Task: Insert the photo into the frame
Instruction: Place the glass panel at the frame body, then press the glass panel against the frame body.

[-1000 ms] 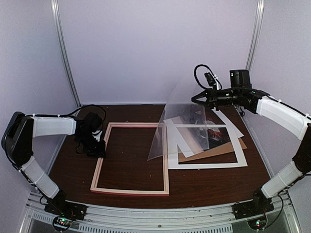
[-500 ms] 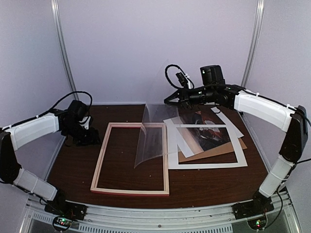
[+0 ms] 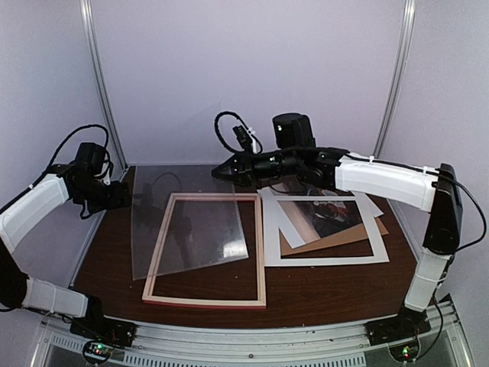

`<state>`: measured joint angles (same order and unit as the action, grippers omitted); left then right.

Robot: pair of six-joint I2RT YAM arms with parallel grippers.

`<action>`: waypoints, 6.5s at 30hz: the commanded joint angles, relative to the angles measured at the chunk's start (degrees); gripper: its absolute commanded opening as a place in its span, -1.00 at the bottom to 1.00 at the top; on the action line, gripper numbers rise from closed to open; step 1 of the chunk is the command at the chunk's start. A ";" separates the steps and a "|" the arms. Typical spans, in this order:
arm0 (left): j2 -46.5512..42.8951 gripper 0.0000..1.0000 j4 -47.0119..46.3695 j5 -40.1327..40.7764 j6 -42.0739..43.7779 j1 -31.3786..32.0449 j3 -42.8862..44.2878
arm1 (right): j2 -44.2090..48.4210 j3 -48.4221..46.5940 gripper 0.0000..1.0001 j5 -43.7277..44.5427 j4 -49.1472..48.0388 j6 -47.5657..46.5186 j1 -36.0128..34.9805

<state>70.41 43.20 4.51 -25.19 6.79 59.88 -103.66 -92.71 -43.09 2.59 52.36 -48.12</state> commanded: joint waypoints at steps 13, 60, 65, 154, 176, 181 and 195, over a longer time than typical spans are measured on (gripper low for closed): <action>-1.62 0.78 1.43 3.15 1.65 -0.46 0.04 | -11.21 24.78 -1.00 9.55 -22.02 19.84 1.01; 18.24 0.89 -18.40 -18.10 -4.44 8.24 -12.63 | -13.36 21.54 -1.00 12.94 -12.21 10.99 0.88; 18.45 0.77 -21.36 -21.66 -6.08 8.54 -14.18 | -14.21 20.02 -1.00 12.22 -9.91 9.25 0.93; 18.58 0.95 -29.05 -13.25 -8.12 31.26 -9.16 | -12.65 4.07 -0.06 31.70 29.62 -20.81 2.97; 18.94 0.95 -28.75 -12.48 -8.11 31.61 -9.16 | -16.08 5.87 -0.12 32.61 31.34 -22.60 2.27; 19.11 0.95 -28.73 -12.39 -8.19 31.62 -9.08 | -16.17 7.09 -0.22 32.75 31.16 -22.71 1.57; 19.11 0.95 -25.85 -9.14 -8.46 32.06 -9.07 | -14.66 7.60 -0.21 38.91 34.83 -26.88 -1.92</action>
<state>89.17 16.73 -7.01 -33.17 38.28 49.32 -119.79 -86.06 -8.67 34.02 28.16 -48.60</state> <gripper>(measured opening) 0.975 0.392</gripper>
